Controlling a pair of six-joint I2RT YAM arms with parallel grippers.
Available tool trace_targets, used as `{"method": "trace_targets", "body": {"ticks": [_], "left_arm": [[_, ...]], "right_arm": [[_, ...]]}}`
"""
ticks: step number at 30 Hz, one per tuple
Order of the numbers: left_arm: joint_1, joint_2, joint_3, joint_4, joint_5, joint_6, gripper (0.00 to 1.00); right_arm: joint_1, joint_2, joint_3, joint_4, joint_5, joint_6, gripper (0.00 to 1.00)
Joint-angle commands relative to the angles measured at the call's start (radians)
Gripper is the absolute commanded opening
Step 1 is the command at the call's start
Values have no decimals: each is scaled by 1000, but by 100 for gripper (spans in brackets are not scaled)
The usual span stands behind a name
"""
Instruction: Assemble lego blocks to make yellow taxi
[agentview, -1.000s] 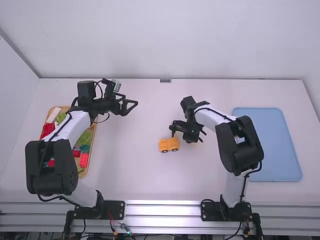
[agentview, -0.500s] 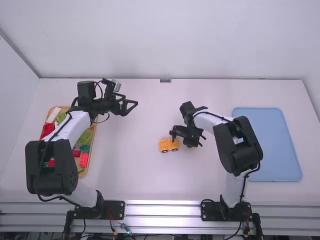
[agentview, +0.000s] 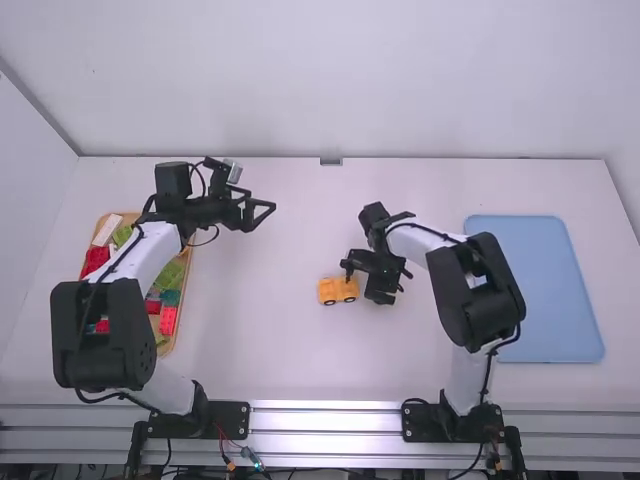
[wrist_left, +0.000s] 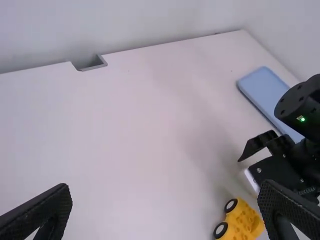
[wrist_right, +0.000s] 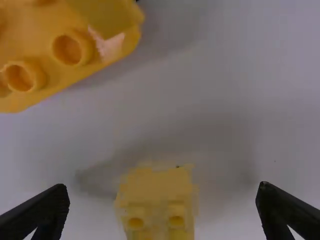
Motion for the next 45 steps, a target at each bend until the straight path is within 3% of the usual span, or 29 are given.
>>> {"method": "trace_targets", "body": {"ticks": [1, 7, 11, 14, 20, 24, 28, 35, 40, 42, 45], "left_arm": [[-2, 2, -6, -8, 26, -2, 99], [-2, 2, -6, -40, 37, 17, 99], [-34, 2, -21, -85, 125, 306, 99], [-103, 2, -64, -123, 234, 599, 99], [-229, 2, -171, -86, 209, 794, 99], [-280, 2, -254, 58, 204, 730, 99], [-313, 17, -381, 330, 179, 562, 99], [-316, 169, -458, 650, 193, 388, 99], [-318, 246, -427, 676, 196, 368, 99], [-332, 267, -422, 675, 268, 437, 99], [-352, 268, -434, 676, 239, 506, 99]], "right_arm": [[4, -72, 66, -47, -87, -31, 99], [-73, -246, 73, -154, -434, -239, 99], [-179, -323, 10, -135, -615, -311, 99], [-266, -325, -67, -50, -688, -301, 99], [-354, -325, -239, 150, -765, -303, 99], [-387, -325, -380, 335, -796, -299, 99], [-419, -325, -504, 530, -860, -278, 99], [-470, -301, -578, 700, -909, -230, 99], [-489, -217, -576, 782, -948, -232, 99], [-507, -141, -564, 821, -995, -241, 99], [-518, -69, -544, 835, -1017, -283, 99]]}}
